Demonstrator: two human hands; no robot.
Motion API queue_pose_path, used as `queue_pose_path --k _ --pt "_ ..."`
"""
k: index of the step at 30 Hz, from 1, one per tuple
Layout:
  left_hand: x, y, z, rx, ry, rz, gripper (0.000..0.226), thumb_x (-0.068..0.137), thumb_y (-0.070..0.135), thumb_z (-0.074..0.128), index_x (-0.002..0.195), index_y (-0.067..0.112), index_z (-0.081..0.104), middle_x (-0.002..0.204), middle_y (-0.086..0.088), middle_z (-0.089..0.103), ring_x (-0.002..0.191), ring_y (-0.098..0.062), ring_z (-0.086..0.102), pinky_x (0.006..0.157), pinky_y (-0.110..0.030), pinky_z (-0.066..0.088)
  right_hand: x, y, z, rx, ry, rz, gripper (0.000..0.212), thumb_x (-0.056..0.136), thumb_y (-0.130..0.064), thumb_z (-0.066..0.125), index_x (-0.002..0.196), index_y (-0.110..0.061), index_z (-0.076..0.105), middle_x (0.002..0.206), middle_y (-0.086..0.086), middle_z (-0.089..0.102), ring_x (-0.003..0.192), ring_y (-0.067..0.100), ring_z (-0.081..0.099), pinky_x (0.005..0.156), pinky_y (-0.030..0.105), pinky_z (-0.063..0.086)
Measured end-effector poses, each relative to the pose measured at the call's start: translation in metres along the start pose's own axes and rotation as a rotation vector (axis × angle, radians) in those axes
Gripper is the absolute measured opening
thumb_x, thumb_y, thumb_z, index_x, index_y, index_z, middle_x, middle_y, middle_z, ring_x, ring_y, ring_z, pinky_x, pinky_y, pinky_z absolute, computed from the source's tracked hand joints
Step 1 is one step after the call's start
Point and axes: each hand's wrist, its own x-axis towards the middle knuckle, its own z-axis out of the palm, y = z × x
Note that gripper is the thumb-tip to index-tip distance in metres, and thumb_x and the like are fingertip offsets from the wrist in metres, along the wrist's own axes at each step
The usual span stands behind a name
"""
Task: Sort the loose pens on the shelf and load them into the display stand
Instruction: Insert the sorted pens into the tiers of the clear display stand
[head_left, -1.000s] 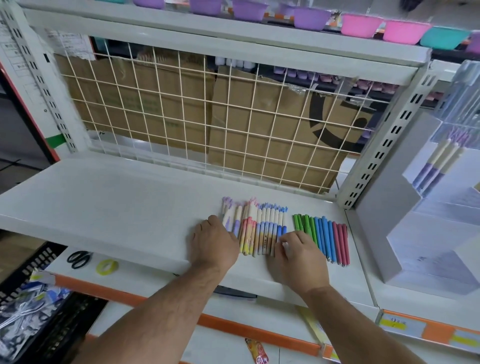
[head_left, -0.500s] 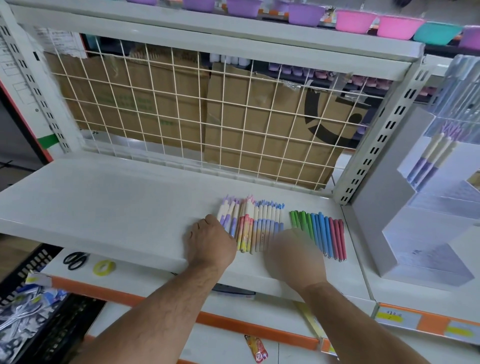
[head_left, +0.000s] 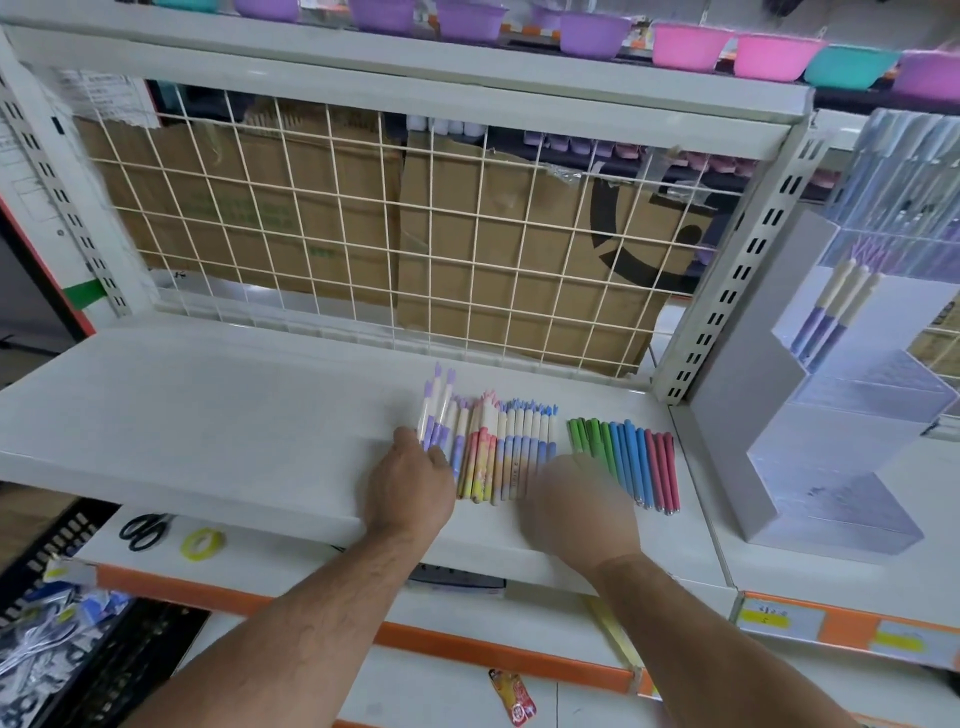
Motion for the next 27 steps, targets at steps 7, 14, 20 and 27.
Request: queue_pose_path --k 7,14,20,27 --pt "-0.015 0.020 0.001 -0.333 -0.018 0.113 0.011 0.101 0.023 0.047 0.098 0.016 0.055 0.078 -0.001 0.064 0.070 -0.024 0.061 0.060 -0.040 0.052 0.011 -0.006 -0.019 0.219 -0.047 0.205 0.017 0.096 -0.030 0.058 0.100 -0.019 0.069 0.093 -0.007 0.065 0.082 0.012 0.060 0.073 0.031 0.054" --pt "-0.053 0.084 0.030 -0.722 -0.309 0.083 0.017 0.096 0.003 0.048 0.091 0.012 0.061 0.072 -0.006 0.061 0.064 -0.021 0.054 0.054 -0.022 0.045 0.035 -0.004 -0.078 0.841 -0.123 0.408 0.010 0.087 -0.022 0.072 0.094 -0.015 0.075 0.072 -0.008 0.068 0.064 0.006 0.060 0.060 0.025 0.048" --pt "-0.090 0.135 0.053 -0.859 -0.509 0.113 0.026 0.098 -0.008 0.041 0.095 0.009 0.061 0.071 -0.005 0.061 0.059 -0.011 0.054 0.053 -0.019 0.044 0.027 0.040 -0.119 0.931 -0.169 0.430 0.018 0.091 -0.007 0.067 0.084 0.007 0.060 0.057 0.010 0.061 0.043 0.031 0.059 0.042 0.038 0.049" --pt "-0.121 0.185 0.094 -0.818 -0.494 0.085 0.021 0.103 0.007 0.048 0.102 0.020 0.064 0.079 0.008 0.071 0.073 -0.002 0.065 0.063 -0.014 0.049 0.022 0.112 -0.144 0.810 -0.238 0.400 0.013 0.086 -0.011 0.073 0.078 -0.003 0.068 0.061 0.013 0.064 0.046 0.027 0.059 0.046 0.040 0.055"
